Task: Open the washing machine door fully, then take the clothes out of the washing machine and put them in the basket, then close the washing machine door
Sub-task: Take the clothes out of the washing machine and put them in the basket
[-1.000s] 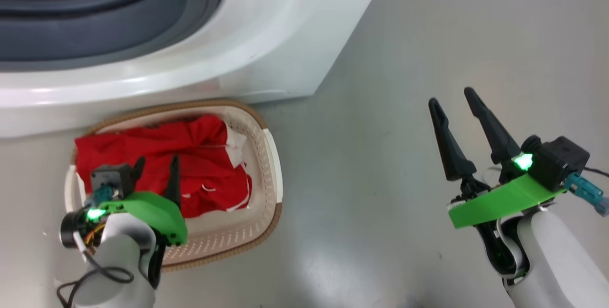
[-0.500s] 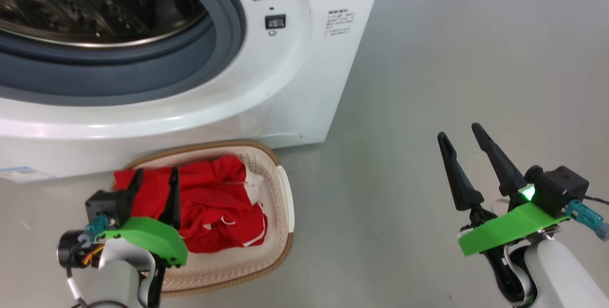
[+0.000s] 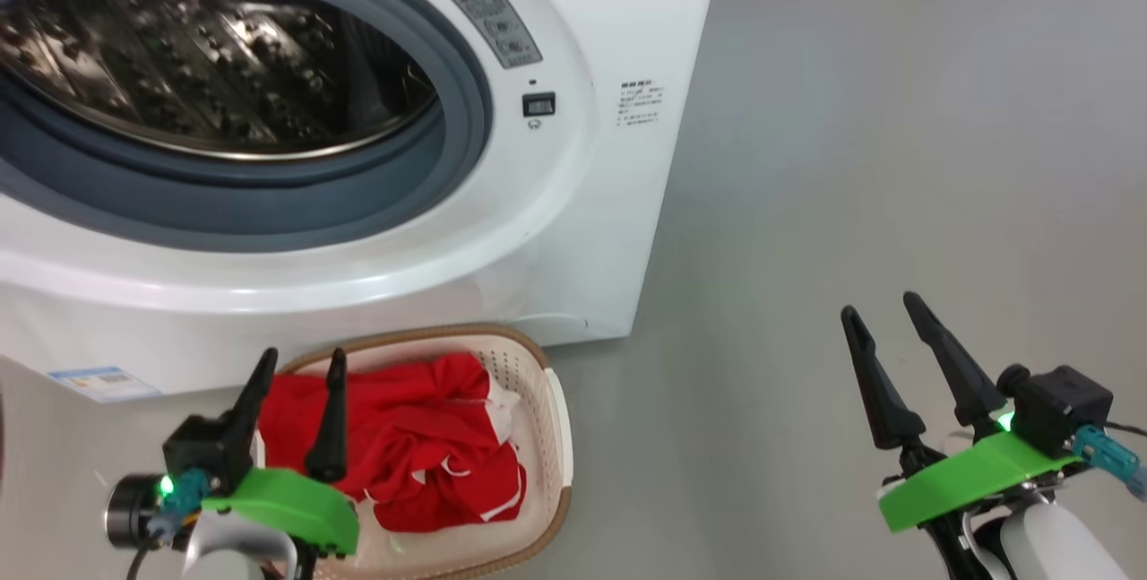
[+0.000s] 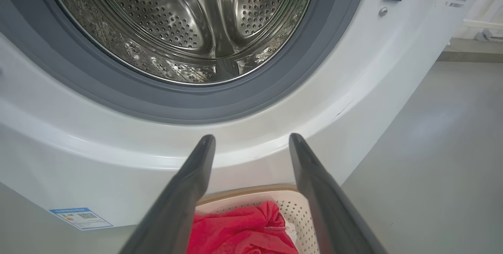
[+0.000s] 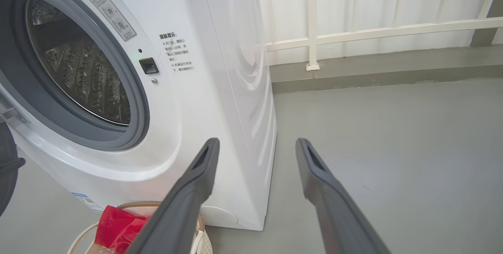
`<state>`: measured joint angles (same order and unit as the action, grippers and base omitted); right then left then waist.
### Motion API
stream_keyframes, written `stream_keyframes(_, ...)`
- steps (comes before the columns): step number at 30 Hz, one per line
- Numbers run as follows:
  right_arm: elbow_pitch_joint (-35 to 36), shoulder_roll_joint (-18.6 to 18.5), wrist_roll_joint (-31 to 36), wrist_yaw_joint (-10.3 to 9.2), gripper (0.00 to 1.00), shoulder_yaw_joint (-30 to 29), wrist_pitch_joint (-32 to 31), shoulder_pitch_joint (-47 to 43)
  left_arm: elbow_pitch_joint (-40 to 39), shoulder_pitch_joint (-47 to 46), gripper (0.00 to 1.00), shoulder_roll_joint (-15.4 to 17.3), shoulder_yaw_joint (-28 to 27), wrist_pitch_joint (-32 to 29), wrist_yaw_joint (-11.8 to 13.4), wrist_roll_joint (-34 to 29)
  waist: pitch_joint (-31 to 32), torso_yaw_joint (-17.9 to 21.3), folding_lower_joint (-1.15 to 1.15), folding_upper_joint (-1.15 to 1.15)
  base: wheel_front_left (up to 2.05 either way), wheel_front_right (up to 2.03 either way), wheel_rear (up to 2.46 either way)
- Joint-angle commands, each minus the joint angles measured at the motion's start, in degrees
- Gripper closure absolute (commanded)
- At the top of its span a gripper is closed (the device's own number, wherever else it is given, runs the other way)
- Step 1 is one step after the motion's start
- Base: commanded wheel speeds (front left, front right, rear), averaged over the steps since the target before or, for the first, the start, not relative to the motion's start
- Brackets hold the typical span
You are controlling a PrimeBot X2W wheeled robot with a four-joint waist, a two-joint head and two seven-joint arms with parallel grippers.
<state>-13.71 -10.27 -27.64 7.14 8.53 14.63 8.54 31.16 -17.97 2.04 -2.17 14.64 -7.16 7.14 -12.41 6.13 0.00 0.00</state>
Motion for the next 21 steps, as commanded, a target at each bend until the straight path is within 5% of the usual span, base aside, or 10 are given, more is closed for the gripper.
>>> stream_keyframes(1, 1.16, -0.88, 0.17, 0.35, 0.0, 0.68, 0.37, -1.16, -2.89, 1.68, 0.0, 0.95, -2.05, 0.36, -0.32, -0.54, 2.25, -0.39, 0.0, 0.0, 0.0, 0.0, 0.0)
stream_keyframes(21, 1.61, -2.25, 0.47, 0.35, 0.0, -1.38, 0.37, -8.12, -17.13, 14.72, 0.0, 0.86, -4.09, 0.36, -0.01, -2.69, 8.76, -1.01, 0.0, 0.0, 0.0, 0.0, 0.0)
